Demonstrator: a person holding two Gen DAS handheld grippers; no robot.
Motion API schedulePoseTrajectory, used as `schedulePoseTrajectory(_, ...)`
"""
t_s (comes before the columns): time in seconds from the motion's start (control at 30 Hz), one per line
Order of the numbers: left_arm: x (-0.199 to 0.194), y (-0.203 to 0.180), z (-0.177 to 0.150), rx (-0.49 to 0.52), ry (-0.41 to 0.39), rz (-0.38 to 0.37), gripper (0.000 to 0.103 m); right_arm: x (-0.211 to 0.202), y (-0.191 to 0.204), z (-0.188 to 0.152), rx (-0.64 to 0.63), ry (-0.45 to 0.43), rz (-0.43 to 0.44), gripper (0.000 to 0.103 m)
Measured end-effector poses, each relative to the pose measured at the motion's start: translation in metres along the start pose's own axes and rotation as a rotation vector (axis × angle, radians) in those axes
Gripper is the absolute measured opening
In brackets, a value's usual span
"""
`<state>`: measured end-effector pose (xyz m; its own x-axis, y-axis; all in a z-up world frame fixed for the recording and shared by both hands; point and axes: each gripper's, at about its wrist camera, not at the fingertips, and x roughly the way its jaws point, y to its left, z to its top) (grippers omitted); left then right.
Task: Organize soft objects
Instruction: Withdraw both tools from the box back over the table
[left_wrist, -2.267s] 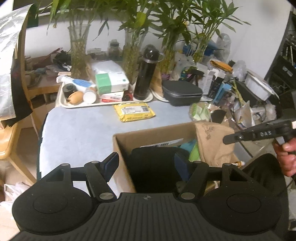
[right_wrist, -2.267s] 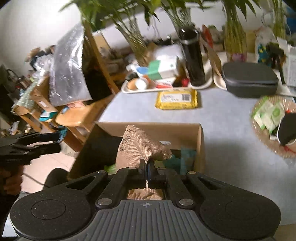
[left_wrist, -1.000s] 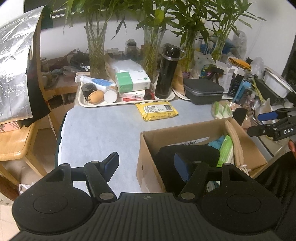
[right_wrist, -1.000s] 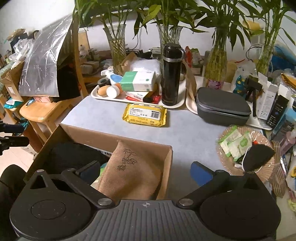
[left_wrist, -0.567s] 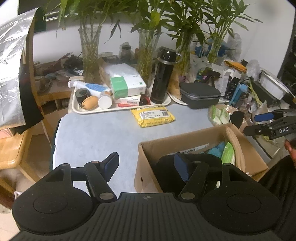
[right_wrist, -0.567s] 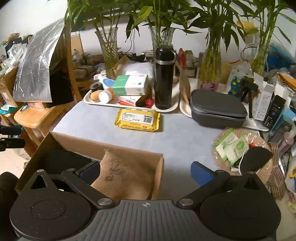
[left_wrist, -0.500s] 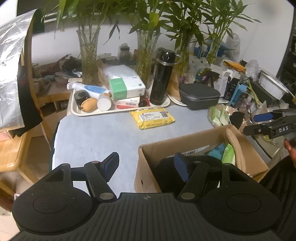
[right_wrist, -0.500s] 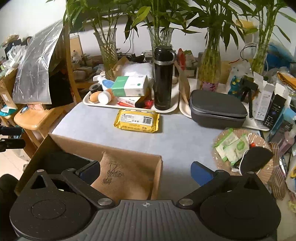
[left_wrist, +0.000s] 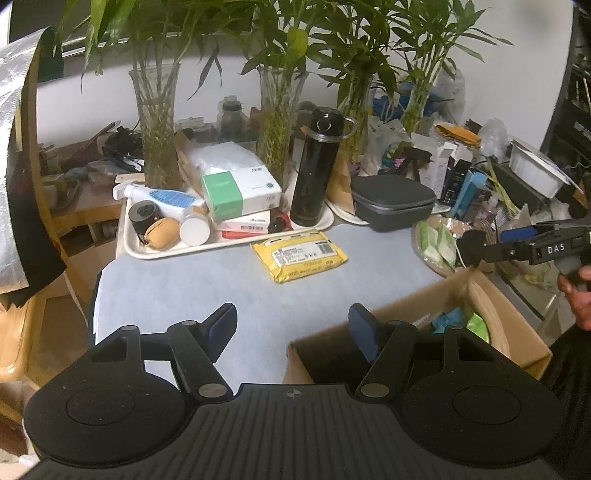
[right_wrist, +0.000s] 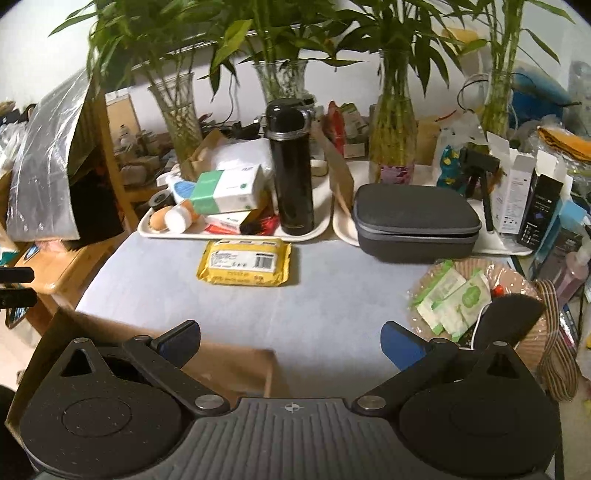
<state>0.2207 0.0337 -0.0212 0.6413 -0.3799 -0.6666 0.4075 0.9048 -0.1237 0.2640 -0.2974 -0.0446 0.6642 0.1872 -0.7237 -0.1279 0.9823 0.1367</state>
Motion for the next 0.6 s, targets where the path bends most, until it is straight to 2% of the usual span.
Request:
schedulePoseTrajectory(0.1,0.008,0.005,0.004,0.000,-0.009,0.002,0.074,0.009,-0.005,0.004,0.018,-0.004,0.000,0.103)
schedulePoseTrajectory(0.33,0.026,0.016,0.007,-0.037,-0.026,-0.004,0.074,0.032,-0.015,0.008,0.048,-0.009,0.003,0.103)
schedulePoseTrajectory(0.6,0.048,0.029,0.003,-0.108,-0.046,-0.014,0.074,0.063,-0.025,0.011,0.080,0.034,0.022,0.103)
